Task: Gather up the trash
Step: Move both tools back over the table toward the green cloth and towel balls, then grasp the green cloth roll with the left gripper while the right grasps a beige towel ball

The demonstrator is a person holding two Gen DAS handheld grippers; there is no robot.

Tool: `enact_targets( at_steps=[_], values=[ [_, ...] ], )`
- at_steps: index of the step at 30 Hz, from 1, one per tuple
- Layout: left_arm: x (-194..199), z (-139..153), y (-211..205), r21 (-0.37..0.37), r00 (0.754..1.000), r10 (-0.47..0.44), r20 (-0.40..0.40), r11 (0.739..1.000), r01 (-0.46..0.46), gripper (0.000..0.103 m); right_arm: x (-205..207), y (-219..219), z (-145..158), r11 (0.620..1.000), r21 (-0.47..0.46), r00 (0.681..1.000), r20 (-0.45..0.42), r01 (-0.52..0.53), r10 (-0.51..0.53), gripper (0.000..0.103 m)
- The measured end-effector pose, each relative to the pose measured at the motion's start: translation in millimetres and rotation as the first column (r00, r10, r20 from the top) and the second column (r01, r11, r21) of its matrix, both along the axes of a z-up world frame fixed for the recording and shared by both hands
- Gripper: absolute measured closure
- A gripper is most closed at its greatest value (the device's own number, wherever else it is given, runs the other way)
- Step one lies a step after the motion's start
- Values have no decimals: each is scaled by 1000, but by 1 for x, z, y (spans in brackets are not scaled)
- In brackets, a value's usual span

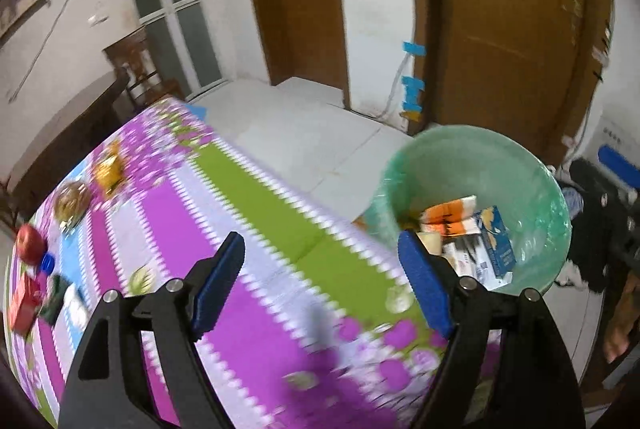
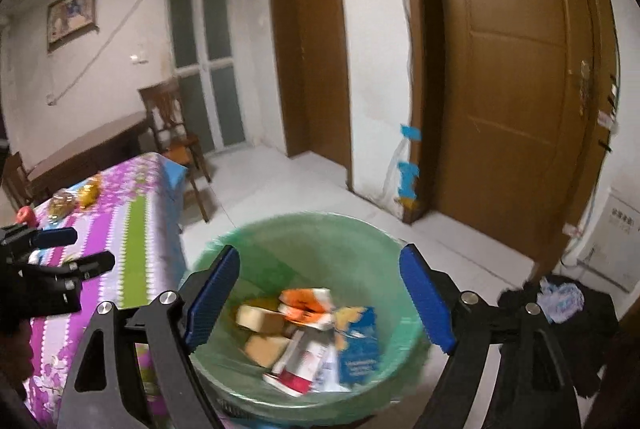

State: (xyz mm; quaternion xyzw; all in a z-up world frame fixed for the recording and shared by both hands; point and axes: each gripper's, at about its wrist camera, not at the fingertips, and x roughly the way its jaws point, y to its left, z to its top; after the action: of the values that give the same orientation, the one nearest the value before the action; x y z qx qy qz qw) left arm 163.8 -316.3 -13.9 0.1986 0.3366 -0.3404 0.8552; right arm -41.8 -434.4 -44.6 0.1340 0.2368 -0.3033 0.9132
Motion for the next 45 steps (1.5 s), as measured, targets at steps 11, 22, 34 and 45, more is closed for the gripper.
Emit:
enact_targets(
  at_steps=[11,22,34,45],
  values=[
    [58,30,126,-117,970,240,-44,963,-244,25,67,135,1,905,1,905,-22,-425,425,19],
    [107,19,253,-13,922,386,14,922,-386,24,102,262,6,625,52,624,-27,-779,781,19],
    [166,-21,297,90,977,211,11,973,-211,25,129,323,-18,441,158,433,-83,-884,898,21],
    [207,-53,277,111,980,193,-52,976,-187,48,149,338,-38,401,256,375,-144,-880,916,51]
  ],
)
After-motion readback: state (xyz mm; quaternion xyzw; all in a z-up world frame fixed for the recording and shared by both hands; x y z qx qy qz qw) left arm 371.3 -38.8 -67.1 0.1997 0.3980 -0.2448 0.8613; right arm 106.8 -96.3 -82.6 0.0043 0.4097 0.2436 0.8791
